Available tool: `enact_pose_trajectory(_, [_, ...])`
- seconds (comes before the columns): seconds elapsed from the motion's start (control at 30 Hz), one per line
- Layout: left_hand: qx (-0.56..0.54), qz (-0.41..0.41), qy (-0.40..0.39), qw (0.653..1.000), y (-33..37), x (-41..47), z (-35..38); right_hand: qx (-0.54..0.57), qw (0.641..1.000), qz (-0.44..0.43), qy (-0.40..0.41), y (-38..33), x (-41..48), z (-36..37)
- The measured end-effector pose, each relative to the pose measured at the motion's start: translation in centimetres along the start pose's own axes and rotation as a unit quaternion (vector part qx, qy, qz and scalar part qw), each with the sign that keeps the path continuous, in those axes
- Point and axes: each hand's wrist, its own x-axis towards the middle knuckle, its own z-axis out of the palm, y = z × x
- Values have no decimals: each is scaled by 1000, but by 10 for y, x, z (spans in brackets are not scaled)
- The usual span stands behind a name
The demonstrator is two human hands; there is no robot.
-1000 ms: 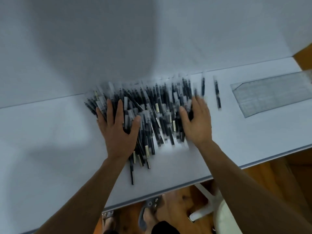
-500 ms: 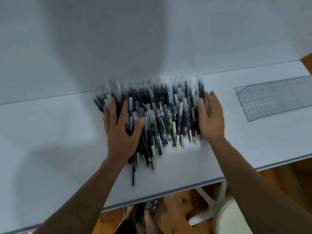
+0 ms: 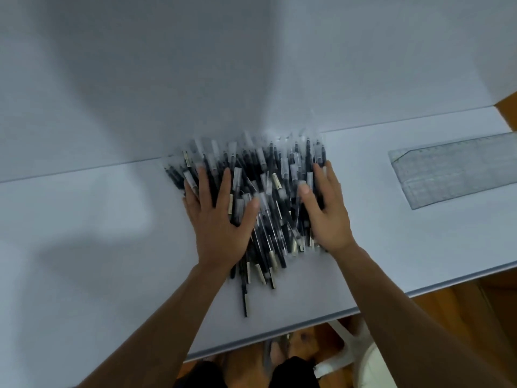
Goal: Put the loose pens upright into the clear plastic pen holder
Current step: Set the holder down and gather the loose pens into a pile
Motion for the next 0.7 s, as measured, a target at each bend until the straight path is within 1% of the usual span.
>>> enact_pose_trajectory(0.07, [3, 11, 8, 1000, 5, 1, 4, 27, 1000, 8, -2, 1, 1, -4])
enact_pose_trajectory(0.23, [-5, 15, 20, 1000, 19, 2, 14, 74, 997, -13, -18, 5, 6, -17])
enact_pose_trajectory(0.4, [-9, 13, 23, 1000, 46, 1, 32, 35, 997, -50, -39, 17, 19, -40])
enact_pose_trajectory(0.5, [-8, 16, 11, 1000, 63, 1, 47, 40, 996, -54, -52, 25, 25, -51])
enact_pose_trajectory(0.6, [-20, 13, 4, 1000, 79, 1, 61, 37, 997, -58, -45, 32, 30, -64])
enact_pose_trajectory(0.7, [-30, 7, 15, 999, 94, 2, 78, 26, 998, -59, -24, 39, 35, -71])
